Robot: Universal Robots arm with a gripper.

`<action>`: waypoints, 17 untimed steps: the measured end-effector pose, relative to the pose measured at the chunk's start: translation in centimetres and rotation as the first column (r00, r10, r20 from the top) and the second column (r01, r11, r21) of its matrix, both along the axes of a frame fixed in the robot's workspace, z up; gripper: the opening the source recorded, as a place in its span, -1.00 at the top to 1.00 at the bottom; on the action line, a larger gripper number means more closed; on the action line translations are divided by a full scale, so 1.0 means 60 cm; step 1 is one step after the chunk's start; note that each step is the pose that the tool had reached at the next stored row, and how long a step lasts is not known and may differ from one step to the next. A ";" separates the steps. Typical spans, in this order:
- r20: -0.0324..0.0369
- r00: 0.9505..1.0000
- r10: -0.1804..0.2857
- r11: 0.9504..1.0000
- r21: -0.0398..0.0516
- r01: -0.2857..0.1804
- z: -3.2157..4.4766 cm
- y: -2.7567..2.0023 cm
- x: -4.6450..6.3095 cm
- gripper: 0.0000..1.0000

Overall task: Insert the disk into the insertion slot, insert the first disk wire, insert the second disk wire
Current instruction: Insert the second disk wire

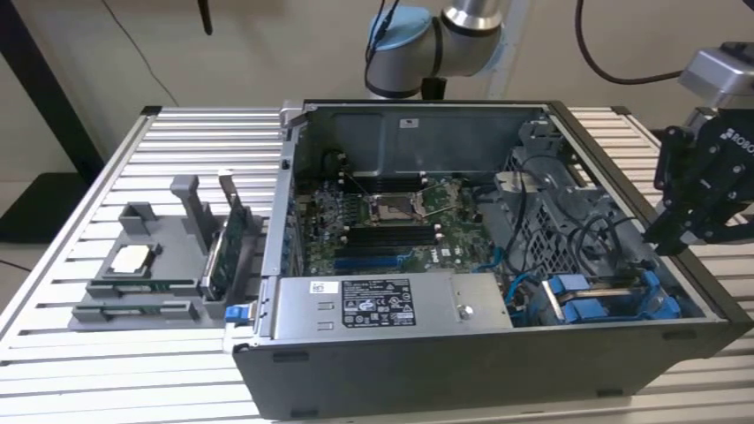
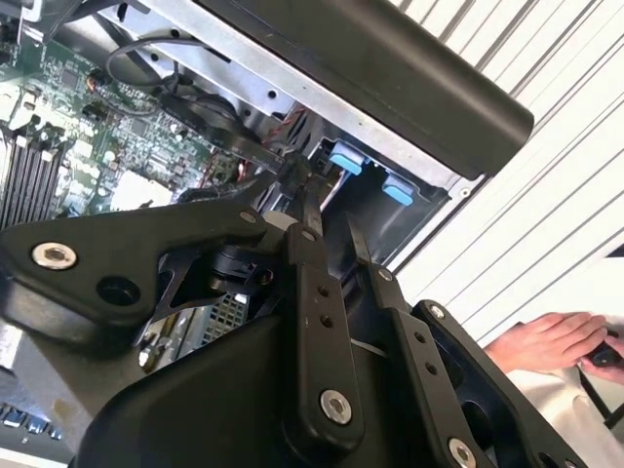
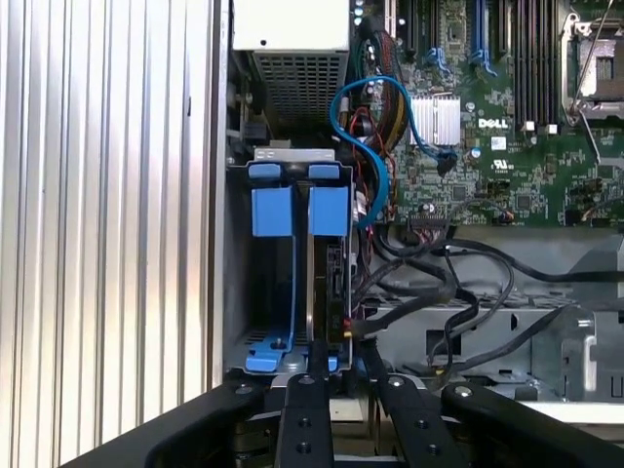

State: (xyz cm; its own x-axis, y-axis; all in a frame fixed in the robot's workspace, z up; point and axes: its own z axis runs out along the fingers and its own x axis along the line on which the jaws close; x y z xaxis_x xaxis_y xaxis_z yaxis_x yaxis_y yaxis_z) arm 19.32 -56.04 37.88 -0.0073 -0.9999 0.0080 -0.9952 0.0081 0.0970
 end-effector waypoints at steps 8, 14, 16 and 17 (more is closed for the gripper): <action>0.000 1.000 0.000 1.000 0.000 0.000 0.000 0.0000 0.009 0.47; 0.000 1.000 0.000 1.000 0.000 0.000 0.000 0.0000 0.013 0.47; 0.000 1.000 0.000 1.000 0.000 0.000 0.000 0.0000 0.013 0.47; 0.000 1.000 0.000 1.000 0.000 0.000 0.000 0.0000 0.013 0.47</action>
